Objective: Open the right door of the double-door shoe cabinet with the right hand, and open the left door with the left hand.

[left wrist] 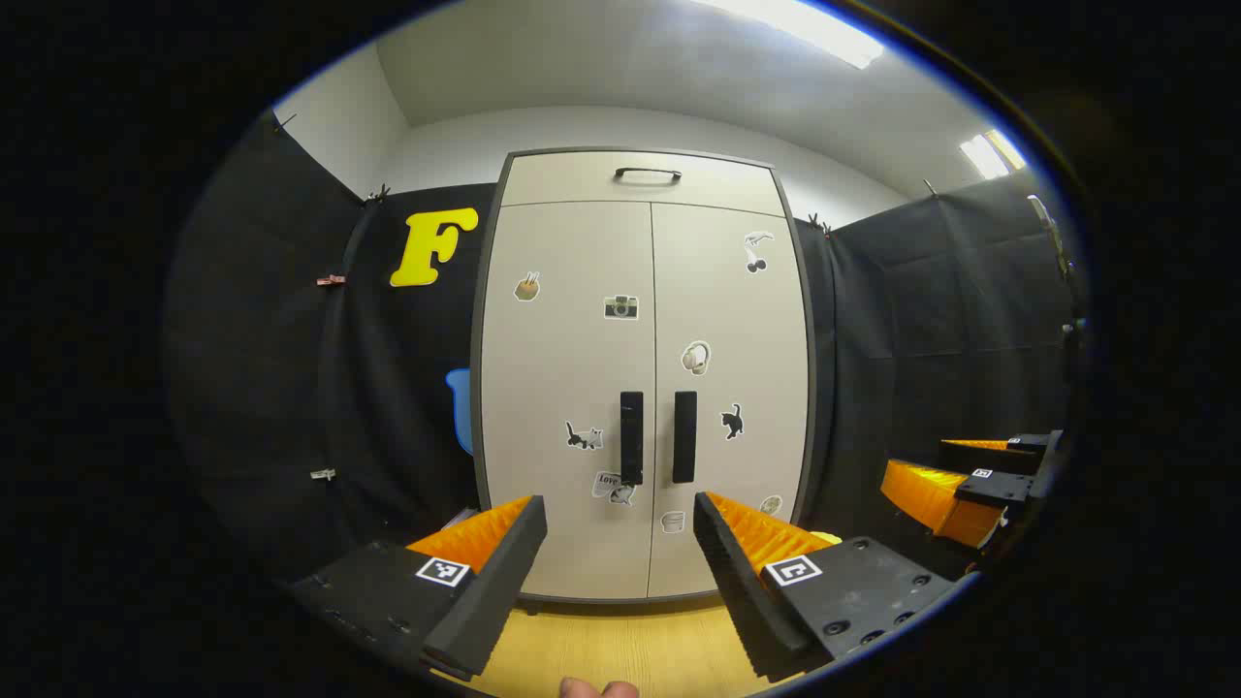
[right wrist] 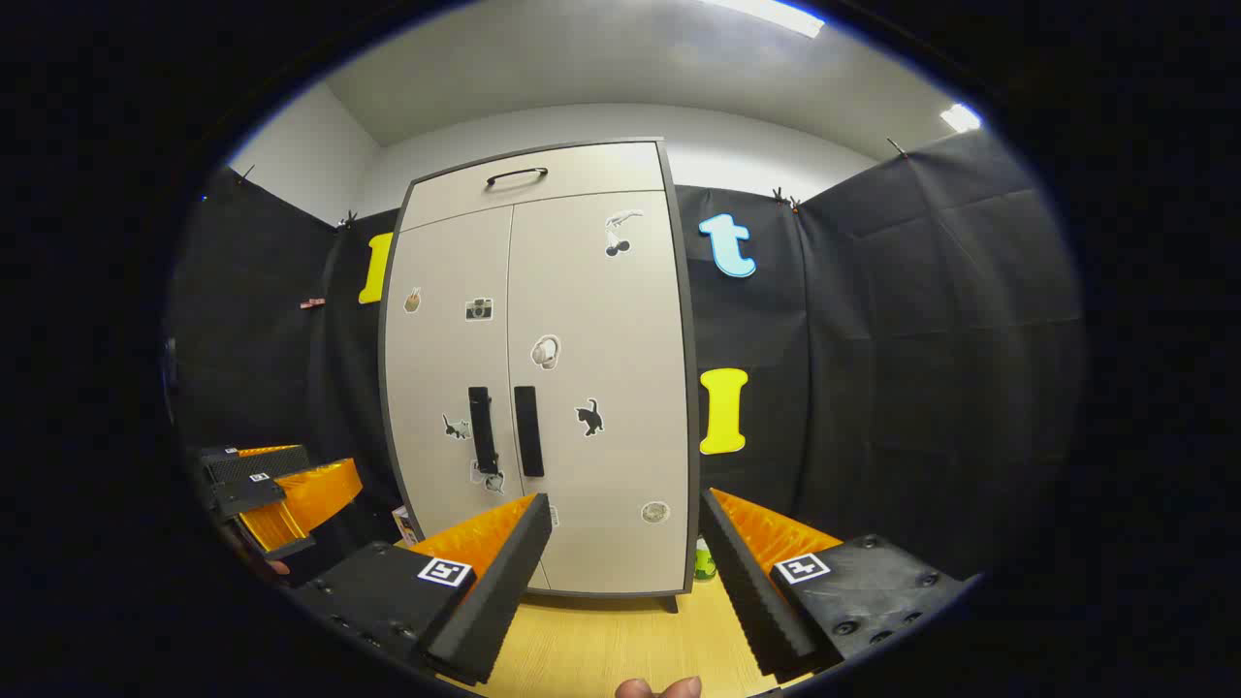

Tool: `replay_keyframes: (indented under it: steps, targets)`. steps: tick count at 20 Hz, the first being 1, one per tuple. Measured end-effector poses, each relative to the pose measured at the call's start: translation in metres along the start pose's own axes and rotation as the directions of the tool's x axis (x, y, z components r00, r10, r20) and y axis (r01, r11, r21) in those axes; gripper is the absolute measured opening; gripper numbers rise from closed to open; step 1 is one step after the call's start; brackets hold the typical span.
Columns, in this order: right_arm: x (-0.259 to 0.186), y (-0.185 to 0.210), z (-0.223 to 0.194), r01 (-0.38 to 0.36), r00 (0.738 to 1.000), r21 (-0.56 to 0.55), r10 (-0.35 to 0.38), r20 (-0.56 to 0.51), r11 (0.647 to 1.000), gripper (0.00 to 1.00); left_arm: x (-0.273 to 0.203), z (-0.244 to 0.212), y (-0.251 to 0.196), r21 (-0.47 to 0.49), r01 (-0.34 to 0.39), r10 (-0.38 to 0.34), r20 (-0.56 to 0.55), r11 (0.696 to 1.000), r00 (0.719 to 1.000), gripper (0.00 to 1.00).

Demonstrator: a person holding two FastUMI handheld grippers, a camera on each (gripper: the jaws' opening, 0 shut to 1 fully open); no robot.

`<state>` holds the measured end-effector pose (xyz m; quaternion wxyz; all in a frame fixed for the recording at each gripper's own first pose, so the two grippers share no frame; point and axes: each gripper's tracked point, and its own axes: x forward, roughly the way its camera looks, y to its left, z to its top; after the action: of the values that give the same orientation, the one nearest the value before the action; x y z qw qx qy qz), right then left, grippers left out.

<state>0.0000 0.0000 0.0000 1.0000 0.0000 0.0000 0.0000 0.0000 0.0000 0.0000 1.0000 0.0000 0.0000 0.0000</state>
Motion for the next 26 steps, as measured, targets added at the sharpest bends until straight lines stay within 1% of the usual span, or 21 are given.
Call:
replay_keyframes:
  steps: [12, 26]
  targets:
    - [0.006, 0.001, -0.001, 0.003, 1.0, 0.01, -0.002, -0.006, 1.0, 0.98, 0.01, 0.001, 0.001, -0.003, -0.004, 0.004, -0.007, 1.0, 1.0, 0.95]
    - [0.006, 0.014, -0.001, -0.021, 1.0, 0.027, 0.022, -0.009, 0.999, 0.98, 0.009, -0.002, 0.016, -0.031, -0.029, 0.029, -0.004, 0.999, 1.0, 0.95]
